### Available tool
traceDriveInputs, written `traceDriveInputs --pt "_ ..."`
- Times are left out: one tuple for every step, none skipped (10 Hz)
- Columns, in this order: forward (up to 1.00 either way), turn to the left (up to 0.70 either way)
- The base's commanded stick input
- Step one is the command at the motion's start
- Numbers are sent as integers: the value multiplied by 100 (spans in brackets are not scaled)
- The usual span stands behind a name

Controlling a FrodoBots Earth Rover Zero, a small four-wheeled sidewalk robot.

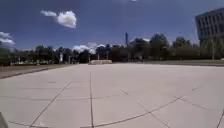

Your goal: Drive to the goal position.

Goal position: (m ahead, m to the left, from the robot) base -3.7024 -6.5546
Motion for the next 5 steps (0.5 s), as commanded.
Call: traceDriveInputs --pt "50 0" --pt "17 -5" --pt "0 -34" --pt "0 -50" --pt "0 -50"
